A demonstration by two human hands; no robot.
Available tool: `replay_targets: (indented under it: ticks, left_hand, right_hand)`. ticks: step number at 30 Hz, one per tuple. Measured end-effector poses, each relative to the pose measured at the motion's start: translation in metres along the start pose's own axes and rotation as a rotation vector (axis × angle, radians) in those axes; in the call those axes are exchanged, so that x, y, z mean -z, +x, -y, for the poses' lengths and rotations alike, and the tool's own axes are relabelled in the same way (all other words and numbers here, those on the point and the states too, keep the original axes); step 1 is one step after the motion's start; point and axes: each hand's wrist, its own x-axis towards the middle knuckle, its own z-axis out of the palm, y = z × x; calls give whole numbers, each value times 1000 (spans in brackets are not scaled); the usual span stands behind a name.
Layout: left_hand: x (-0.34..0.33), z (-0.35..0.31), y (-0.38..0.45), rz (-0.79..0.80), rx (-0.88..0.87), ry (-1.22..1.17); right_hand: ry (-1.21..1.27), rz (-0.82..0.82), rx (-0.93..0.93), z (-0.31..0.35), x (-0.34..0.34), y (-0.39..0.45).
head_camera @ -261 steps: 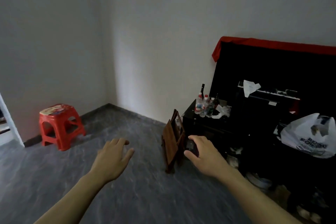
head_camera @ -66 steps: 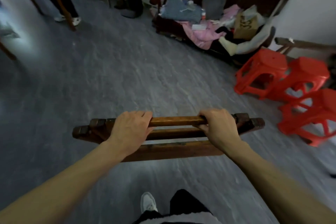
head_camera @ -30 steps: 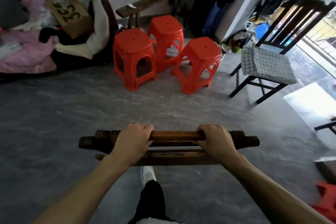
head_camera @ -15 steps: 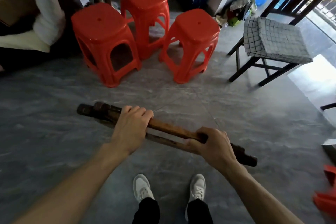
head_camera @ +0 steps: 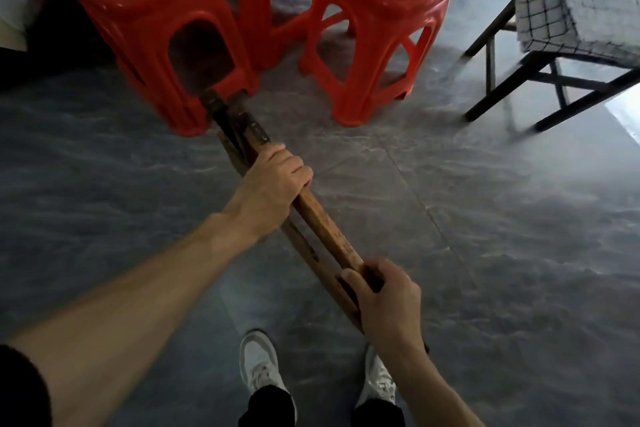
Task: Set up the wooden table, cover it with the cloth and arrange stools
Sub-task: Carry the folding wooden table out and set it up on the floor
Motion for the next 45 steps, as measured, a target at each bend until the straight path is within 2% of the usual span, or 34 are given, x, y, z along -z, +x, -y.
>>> replay_targets:
  ticks: [5,10,14,18,22,28,32,41,45]
  left_hand:
    - [-17,20,15,22,174,-38]
    - [-21,15,9,-13,246,-59]
    - [-23,-22,-8,0,351,-137]
    - [-29,-76,-37,-136,401,-358]
    - [-35,-114,-55,-215,489,-459]
    - [-50,-164,-62,-298,774,-560]
    - [-52,-202,-61,-298,924,-668]
    - [-67,-253,-76,-298,931,-766]
    - [-72,-287,-90,-268,836,-758]
  right_hand:
    - [-20,92,69,10,-7,31]
    - [-161,135,189,6,-2,42]
    - [-69,79,334,1,-9,38]
    - [-13,101,489,-2,-7,40]
    - [-57,254,555,-1,13,54]
    - [-236,525,663,-14,47,67]
    - [-297,594,685,-31,63,67]
    - [-227,748,643,-70,84,61]
    - [-239,720,624,-92,90,43]
